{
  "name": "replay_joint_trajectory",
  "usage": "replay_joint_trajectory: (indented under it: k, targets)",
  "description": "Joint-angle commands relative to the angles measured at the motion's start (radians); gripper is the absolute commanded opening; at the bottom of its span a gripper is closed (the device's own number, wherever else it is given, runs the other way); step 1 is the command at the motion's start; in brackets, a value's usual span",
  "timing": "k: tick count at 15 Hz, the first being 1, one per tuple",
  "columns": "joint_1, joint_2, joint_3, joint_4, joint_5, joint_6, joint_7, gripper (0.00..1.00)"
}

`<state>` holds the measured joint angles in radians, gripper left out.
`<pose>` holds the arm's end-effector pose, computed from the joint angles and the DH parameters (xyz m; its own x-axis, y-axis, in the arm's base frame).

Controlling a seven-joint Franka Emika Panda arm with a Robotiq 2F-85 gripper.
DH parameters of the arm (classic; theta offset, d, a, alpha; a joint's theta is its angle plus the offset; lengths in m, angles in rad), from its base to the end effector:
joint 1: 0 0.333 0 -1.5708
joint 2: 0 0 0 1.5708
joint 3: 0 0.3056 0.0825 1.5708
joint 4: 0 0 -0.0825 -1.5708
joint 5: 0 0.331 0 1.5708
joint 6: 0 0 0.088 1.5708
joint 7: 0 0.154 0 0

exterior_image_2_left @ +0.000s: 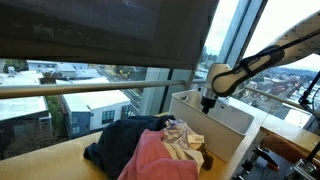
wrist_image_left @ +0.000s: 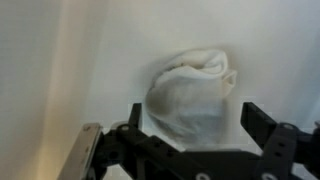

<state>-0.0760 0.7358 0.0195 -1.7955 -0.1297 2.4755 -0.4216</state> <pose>0.6019 -0.0377 0.1217 0.8918 0.4456 -0.0781 0.4490 -0.8930 0.0320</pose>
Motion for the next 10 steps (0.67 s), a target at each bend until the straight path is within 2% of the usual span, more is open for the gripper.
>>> replay_joint_trajectory:
  k: [1,2,3,10]
  targets:
    - [0.004,0.087,-0.013,0.083,-0.036,-0.003,0.022,0.75]
    - [0.005,0.099,-0.014,0.089,-0.043,-0.001,0.021,0.74]
    - [0.005,0.105,-0.014,0.092,-0.048,-0.001,0.023,0.68]
    - [0.034,0.001,-0.025,-0.001,-0.100,0.008,0.067,0.14]
